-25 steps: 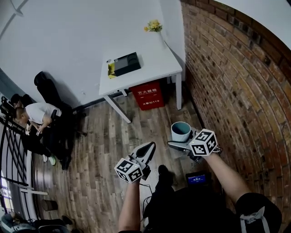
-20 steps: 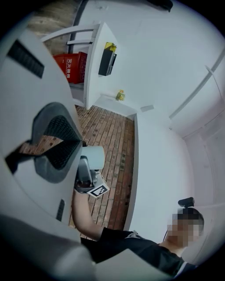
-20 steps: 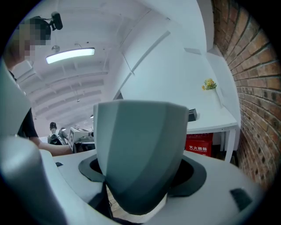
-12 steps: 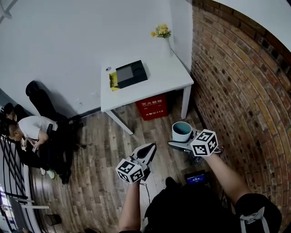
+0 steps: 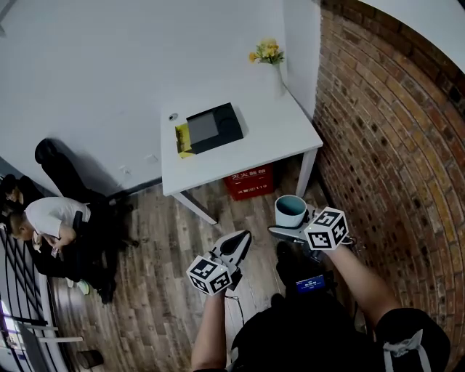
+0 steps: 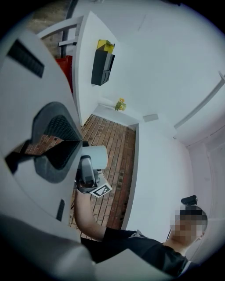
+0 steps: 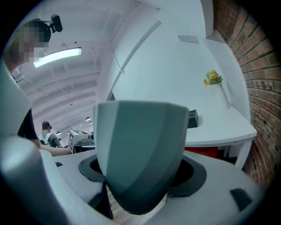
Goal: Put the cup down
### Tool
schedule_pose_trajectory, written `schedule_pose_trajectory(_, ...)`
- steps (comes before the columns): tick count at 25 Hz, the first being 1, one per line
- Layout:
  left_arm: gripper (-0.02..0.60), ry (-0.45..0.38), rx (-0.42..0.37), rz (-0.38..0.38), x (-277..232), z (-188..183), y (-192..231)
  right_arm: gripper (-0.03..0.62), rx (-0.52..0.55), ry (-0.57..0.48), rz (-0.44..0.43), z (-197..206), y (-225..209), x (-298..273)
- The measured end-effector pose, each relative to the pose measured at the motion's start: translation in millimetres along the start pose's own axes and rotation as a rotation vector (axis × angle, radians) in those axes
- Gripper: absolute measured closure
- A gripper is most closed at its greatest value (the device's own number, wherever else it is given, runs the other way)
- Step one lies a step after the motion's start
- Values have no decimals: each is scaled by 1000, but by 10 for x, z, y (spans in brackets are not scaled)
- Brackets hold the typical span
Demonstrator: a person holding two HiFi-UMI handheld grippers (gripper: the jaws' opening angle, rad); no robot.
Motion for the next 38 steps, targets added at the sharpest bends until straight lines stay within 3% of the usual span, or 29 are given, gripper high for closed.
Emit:
schedule_pose_trajectory(12,574,-15,7,-73,-930,-872,1039,214,6,-32,-84,-617,-1555,-888)
schedule_pose_trajectory(20,574,-42,17,-110,-1411,-1294,1470,214,1,-26,-134,-829,-2269,-1222)
schedule_pose_trajectory(27,574,-39,27,-117,-1497,-1477,1722,214,-7,-13,-144,-924,-2471,-1482)
schedule_pose_trajectory(38,574,-33,32,-50,-1526,-1668,2005,214,11,-38,-91,-1112,-2419,-1732)
Point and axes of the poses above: the fingertips, and each gripper's own axes: x backward along the fingers, y to its left, z out of its underside, the point moved 9 cm from there along x, backward along the fingers, and after that the axes turned 14 degrees about x, right-handed, at the moved point
